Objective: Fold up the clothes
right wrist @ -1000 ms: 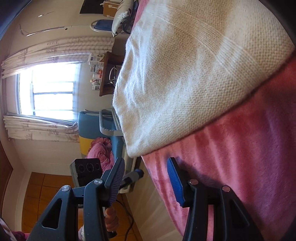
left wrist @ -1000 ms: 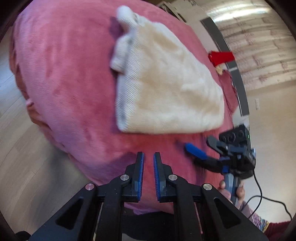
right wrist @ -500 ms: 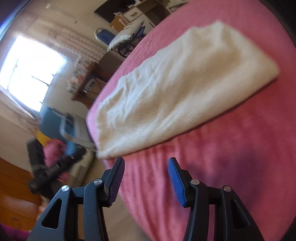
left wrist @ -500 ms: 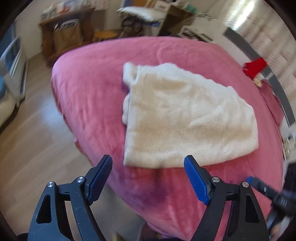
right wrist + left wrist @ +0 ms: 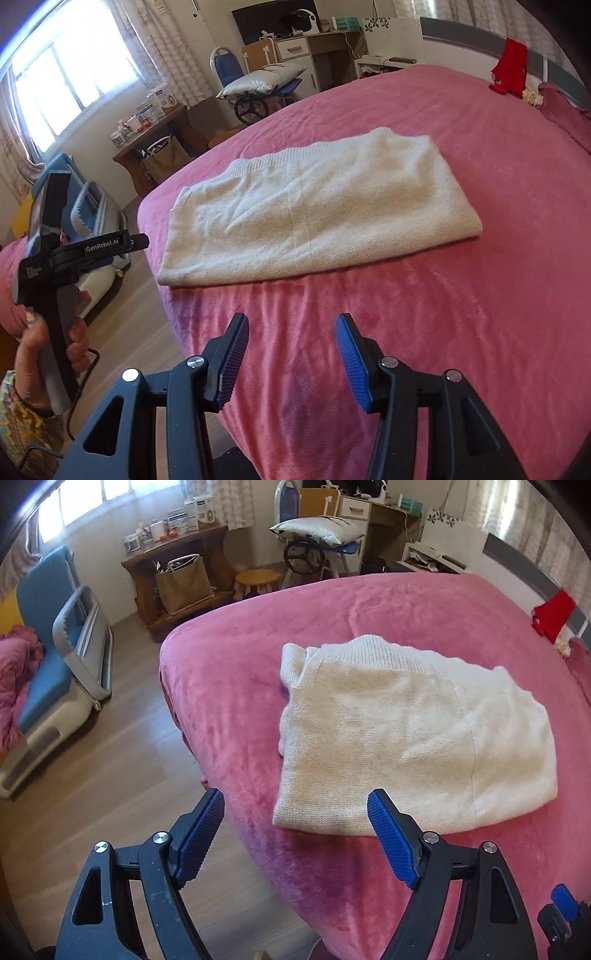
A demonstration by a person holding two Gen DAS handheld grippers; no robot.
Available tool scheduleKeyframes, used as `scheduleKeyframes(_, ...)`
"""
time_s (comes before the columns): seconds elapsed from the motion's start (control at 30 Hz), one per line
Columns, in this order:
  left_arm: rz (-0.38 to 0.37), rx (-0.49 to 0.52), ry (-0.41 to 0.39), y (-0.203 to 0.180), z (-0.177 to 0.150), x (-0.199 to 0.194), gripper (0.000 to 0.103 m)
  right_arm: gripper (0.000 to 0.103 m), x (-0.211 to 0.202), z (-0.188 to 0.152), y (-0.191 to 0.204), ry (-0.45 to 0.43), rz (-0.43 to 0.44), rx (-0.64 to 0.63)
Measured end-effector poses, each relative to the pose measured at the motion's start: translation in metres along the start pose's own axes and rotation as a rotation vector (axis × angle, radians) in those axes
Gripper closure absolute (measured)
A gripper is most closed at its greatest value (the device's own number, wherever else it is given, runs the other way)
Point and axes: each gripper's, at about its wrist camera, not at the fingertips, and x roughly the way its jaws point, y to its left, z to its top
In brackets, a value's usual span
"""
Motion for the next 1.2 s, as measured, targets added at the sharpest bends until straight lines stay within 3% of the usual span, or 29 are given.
scheduleKeyframes(0.1, 0.035, 0.026, -0.014, -0.008, 0.006, -0.007, 0.022, 0.052, -0.004, 0.001, 0.005, -0.009, 0.0, -0.008)
scheduleKeyframes(0.3, -0.082, 0.002, -0.03, -0.008, 0.011, -0.013, 0.022, 0.052, -0.005, 0.0, 0.009, -0.004, 0.02, 0.002)
scheduleKeyframes(0.4, -0.104, -0.017, -0.044, -0.005, 0.012, -0.015, 0.022, 0.052, -0.003, 0.001, 0.009, 0.002, 0.017, 0.003)
scheduleKeyframes(0.6, -0.017, 0.065, -0.073, -0.015, 0.013, -0.017, 0.022, 0.052, 0.001, 0.006, 0.008, 0.001, 0.003, 0.003)
scheduleKeyframes(0.83, -0.055, -0.029, -0.029, -0.004, 0.013, -0.011, 0.022, 0.052, 0.005, 0.007, 0.008, 0.001, -0.016, -0.01)
scheduleKeyframes(1.2, 0.07, 0.142, -0.187, -0.033, 0.011, -0.032, 0.022, 0.052, 0.022, 0.056, 0.011, -0.03, -0.048, -0.092)
